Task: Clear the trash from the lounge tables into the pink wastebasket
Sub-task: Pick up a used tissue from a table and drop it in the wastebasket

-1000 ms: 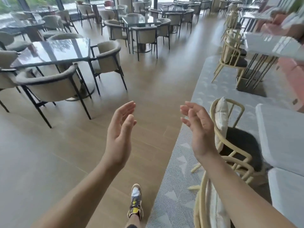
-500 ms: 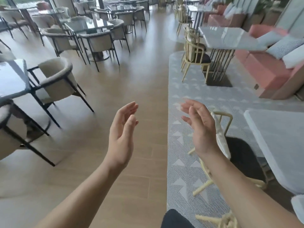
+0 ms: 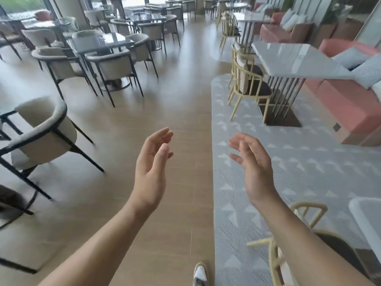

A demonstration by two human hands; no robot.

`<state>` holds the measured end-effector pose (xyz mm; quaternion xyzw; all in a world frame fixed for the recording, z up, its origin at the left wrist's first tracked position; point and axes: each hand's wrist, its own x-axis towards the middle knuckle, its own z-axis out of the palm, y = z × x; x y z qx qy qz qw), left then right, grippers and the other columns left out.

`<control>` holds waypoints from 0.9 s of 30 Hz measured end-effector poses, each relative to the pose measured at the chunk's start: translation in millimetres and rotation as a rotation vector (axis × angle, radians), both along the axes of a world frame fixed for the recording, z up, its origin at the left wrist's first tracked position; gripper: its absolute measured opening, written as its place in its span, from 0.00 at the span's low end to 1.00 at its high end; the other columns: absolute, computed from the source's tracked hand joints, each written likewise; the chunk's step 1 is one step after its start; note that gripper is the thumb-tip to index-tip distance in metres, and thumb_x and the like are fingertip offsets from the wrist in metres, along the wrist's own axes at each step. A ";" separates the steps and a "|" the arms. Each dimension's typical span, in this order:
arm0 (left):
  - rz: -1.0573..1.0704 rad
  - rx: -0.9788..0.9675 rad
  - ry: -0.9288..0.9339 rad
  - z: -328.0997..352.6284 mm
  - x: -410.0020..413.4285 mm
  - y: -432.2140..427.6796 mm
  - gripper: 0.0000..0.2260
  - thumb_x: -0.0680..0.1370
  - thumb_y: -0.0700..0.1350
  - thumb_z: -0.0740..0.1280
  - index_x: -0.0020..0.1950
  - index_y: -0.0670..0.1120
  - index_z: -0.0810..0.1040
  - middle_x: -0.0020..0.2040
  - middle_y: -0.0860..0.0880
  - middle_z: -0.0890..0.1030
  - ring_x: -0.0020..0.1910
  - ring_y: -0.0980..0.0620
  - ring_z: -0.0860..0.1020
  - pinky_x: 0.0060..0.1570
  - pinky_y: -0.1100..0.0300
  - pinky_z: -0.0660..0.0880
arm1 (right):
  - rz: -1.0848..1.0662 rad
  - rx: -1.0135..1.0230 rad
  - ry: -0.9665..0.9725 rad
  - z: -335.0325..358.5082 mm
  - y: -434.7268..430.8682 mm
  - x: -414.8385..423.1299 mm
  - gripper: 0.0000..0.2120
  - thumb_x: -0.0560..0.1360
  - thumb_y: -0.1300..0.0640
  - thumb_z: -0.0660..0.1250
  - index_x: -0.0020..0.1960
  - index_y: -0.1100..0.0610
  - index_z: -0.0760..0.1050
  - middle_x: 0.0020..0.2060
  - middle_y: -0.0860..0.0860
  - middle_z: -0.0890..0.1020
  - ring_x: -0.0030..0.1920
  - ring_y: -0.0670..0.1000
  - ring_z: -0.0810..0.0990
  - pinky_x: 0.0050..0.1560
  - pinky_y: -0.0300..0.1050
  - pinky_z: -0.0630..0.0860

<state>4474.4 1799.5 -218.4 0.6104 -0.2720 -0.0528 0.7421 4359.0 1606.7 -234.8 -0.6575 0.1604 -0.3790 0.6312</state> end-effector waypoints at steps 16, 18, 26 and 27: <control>-0.044 -0.025 0.036 -10.4 364.7 -222.7 0.17 0.82 0.47 0.61 0.70 0.48 0.76 0.67 0.48 0.82 0.70 0.53 0.78 0.67 0.49 0.78 | -0.042 -0.017 0.020 -0.3 -213.0 364.8 0.16 0.81 0.44 0.65 0.62 0.52 0.80 0.56 0.44 0.87 0.63 0.49 0.84 0.65 0.54 0.81; -0.072 -0.008 0.066 -9.3 422.0 -246.5 0.17 0.82 0.48 0.62 0.70 0.48 0.76 0.66 0.49 0.82 0.70 0.53 0.78 0.67 0.49 0.78 | -0.061 -0.002 0.031 3.4 -235.1 418.6 0.15 0.81 0.44 0.65 0.62 0.50 0.81 0.57 0.45 0.87 0.63 0.49 0.84 0.65 0.54 0.81; -0.140 0.022 0.054 5.9 612.8 -344.4 0.18 0.81 0.50 0.63 0.71 0.49 0.77 0.66 0.50 0.83 0.70 0.53 0.78 0.66 0.47 0.78 | -0.128 0.003 0.021 23.4 -328.2 591.8 0.14 0.78 0.38 0.65 0.60 0.41 0.82 0.56 0.44 0.87 0.62 0.48 0.84 0.62 0.49 0.81; -0.148 0.020 0.044 7.1 632.9 -356.3 0.20 0.80 0.53 0.64 0.71 0.49 0.77 0.66 0.50 0.83 0.70 0.52 0.78 0.66 0.48 0.78 | -0.136 0.004 0.021 24.0 -339.6 609.9 0.14 0.78 0.38 0.65 0.59 0.41 0.82 0.56 0.43 0.86 0.62 0.48 0.84 0.62 0.49 0.80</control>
